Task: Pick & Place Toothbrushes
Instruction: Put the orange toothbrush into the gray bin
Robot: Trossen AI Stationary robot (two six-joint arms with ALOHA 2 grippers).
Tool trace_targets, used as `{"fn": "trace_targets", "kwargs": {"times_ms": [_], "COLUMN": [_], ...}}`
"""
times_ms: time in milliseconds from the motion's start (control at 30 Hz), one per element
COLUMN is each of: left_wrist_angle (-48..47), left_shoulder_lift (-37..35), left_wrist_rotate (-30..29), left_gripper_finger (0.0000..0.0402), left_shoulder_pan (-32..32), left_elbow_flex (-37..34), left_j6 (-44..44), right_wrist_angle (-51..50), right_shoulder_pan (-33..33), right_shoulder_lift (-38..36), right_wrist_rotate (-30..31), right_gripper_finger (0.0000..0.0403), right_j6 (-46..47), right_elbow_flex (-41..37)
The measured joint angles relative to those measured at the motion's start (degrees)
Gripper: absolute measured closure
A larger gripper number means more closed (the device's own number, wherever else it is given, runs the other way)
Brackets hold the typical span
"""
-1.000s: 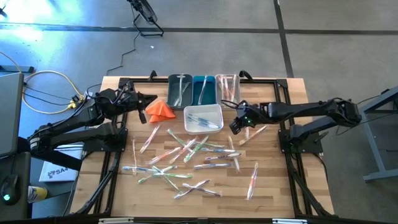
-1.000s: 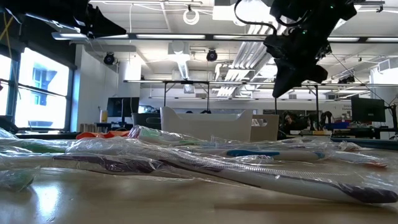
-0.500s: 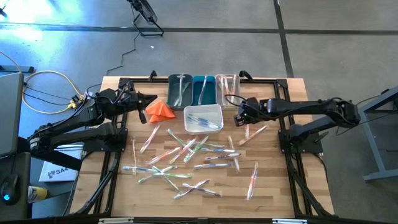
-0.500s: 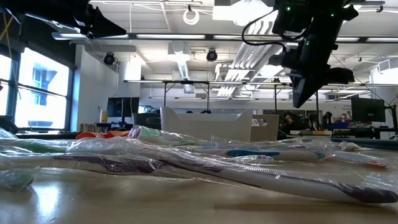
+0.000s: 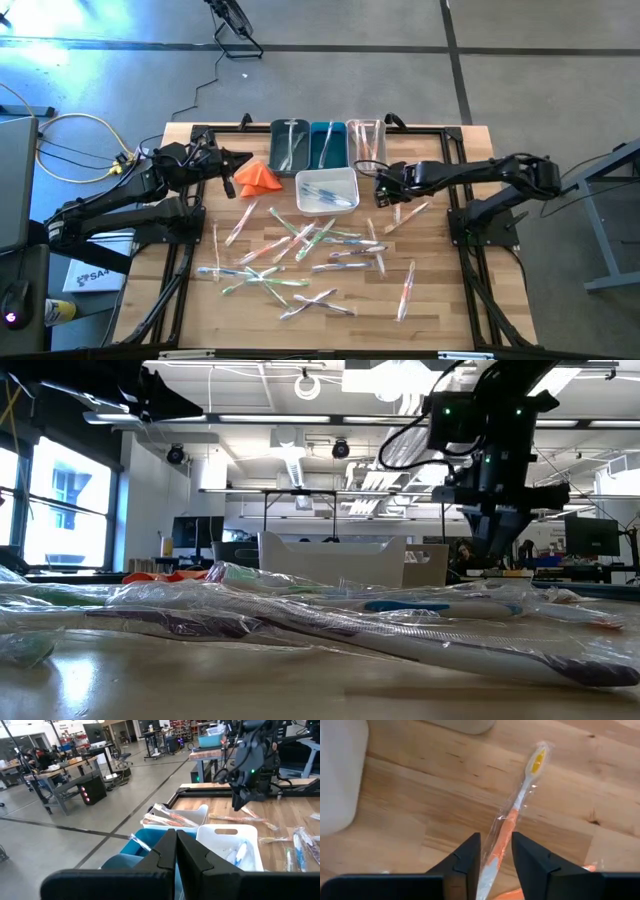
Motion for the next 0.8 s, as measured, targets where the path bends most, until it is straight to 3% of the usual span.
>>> {"fn": "trace_targets", "kwargs": {"times_ms": [400,800], "left_wrist_angle": [-0.1,-0.1], "left_shoulder_lift": [0.0,0.0], "left_wrist_rotate": [0.0,0.3], "left_gripper_finger": [0.0394,0.0394], "left_shoulder_pan": [0.0,0.0], "left_elbow_flex": [0.0,0.0], "left_j6": [0.0,0.0], "right_wrist_angle": [-0.1,0.2], "right_shoulder_pan": [-0.3,-0.3], "right_shoulder_lift": [6.8,8.8], "right_wrist_rotate": [-3.3,-3.6], "right_gripper_finger": [0.0298,0.0299], "right_j6": [5.0,6.6], "right_elbow_flex": [0.0,0.0]}}
